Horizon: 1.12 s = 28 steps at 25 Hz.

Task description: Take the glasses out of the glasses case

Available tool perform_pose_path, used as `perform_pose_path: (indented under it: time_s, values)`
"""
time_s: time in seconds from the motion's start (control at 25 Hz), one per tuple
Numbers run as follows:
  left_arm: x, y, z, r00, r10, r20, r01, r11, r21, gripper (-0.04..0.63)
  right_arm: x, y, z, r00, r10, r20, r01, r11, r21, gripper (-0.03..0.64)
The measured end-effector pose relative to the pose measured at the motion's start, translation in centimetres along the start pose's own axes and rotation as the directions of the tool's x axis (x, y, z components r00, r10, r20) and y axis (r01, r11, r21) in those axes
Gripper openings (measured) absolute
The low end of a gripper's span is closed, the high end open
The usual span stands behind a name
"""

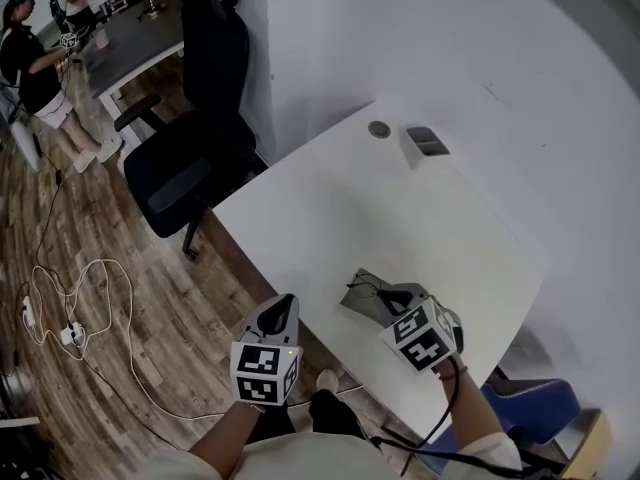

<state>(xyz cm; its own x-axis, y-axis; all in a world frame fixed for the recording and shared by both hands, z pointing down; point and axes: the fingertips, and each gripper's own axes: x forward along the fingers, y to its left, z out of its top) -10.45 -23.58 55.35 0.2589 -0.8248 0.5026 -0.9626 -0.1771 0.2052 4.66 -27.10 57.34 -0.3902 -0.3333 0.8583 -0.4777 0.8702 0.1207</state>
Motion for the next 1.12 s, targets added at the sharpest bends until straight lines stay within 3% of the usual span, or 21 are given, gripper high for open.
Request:
perform_pose_path:
  time_s: [0.36,0.6,0.84,1.12]
  values:
    - [0.1,-0.4,4.0,0.995,-0.027,0.098,0.025,0.999,0.027,0.018,-2.9,-0.4,3.3,0.991,-0.077,0.106,0.067,0.993,0.098,0.038]
    - [0.1,-1.5,7.2,0.982,-0.065,0.176,0.056,0.997,0.057,0.018,-5.7,-1.5,5.1,0.961,-0.193,0.196,0.157,0.970,0.186,0.038]
    - [0.0,-2.7,10.0,0.967,-0.110,0.229,0.089,0.991,0.101,0.018,-9.1,-2.9,6.5,0.903,-0.333,0.272,0.244,0.918,0.313,0.038]
    - [0.4,-3.8,12.5,0.958,-0.143,0.247,0.108,0.983,0.148,0.018,-12.3,-4.8,5.6,0.811,-0.501,0.301,0.329,0.817,0.474,0.038]
